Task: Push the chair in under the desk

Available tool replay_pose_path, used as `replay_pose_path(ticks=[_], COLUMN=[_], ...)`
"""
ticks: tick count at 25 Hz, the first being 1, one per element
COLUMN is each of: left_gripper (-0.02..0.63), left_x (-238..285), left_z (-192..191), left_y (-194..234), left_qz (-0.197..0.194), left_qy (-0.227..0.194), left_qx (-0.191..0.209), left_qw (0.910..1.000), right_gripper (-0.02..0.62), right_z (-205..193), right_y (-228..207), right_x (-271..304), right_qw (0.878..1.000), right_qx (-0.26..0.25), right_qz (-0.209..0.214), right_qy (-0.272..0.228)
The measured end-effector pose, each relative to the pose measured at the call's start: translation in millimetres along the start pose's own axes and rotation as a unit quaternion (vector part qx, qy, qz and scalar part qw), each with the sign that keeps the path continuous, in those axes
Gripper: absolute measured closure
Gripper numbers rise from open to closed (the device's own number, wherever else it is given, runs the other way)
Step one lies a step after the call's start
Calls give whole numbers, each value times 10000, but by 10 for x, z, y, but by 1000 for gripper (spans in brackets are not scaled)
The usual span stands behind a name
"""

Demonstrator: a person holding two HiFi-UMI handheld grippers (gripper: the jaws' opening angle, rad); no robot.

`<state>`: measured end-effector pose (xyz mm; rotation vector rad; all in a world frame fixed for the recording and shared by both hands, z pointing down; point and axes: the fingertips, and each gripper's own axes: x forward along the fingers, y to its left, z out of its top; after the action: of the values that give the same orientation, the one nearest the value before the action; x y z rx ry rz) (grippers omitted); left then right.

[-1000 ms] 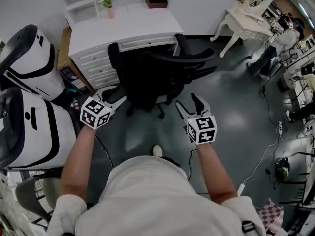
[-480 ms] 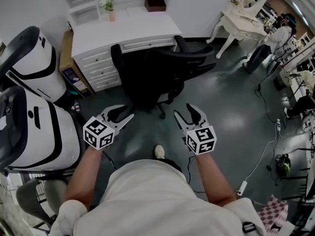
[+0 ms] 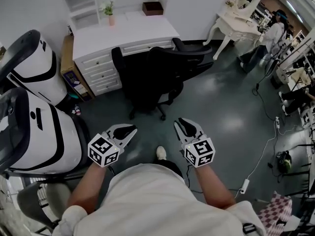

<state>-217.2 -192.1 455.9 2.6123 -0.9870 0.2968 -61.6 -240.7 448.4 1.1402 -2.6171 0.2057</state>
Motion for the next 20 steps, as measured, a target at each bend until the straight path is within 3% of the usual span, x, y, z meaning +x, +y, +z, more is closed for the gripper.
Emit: replay_pose_path(ticks=[4,20], left_gripper=[610,611], left_x=[-42,-235], left_z=[-10,-126], left_y=[-271,-539], left_qz=[-274,-11], left_qy=[-7,41], left_qx=[40,294], left_qw=[9996,9996], right_gripper=[549,591], right_z=[-85,-214], right_y=[152,501], right_x=[-114,-488], right_qw=[10000,9997], right_qx=[31,11], right_qz=[56,232], right_qy=[56,34])
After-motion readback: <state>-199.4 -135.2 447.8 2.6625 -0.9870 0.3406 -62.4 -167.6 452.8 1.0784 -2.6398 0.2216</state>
